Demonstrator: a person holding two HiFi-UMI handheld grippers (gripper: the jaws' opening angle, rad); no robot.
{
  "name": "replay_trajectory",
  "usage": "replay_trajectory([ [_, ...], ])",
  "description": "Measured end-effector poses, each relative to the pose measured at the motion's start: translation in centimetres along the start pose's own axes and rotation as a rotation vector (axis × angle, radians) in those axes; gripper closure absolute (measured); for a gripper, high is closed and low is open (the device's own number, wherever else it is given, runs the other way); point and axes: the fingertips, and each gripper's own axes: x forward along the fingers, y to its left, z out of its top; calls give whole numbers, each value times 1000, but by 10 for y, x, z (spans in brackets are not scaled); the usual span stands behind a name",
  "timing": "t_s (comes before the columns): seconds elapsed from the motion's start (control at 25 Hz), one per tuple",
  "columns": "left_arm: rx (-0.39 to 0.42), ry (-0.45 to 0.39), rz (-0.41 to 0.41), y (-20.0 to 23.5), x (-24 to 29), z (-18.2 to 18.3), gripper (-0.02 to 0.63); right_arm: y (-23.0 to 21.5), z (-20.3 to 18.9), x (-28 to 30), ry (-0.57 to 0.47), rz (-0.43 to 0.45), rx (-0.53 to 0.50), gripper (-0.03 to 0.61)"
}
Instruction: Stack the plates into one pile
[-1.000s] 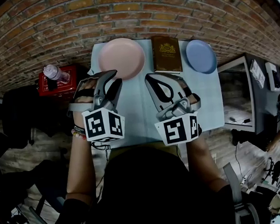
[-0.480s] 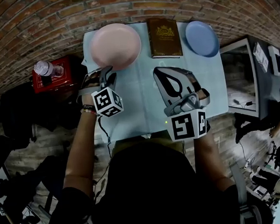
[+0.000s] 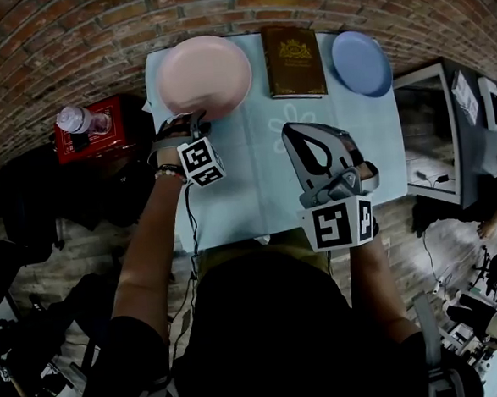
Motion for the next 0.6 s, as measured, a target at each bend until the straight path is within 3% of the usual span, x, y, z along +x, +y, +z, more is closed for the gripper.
replay_trajectory([
  [0.48,20,9,-84,-1,15,4,470,1,7,-1,3,18,-38,545],
  [0.6,78,7,-69,-5,14,4,543,3,16,1,-13,23,-60,545],
])
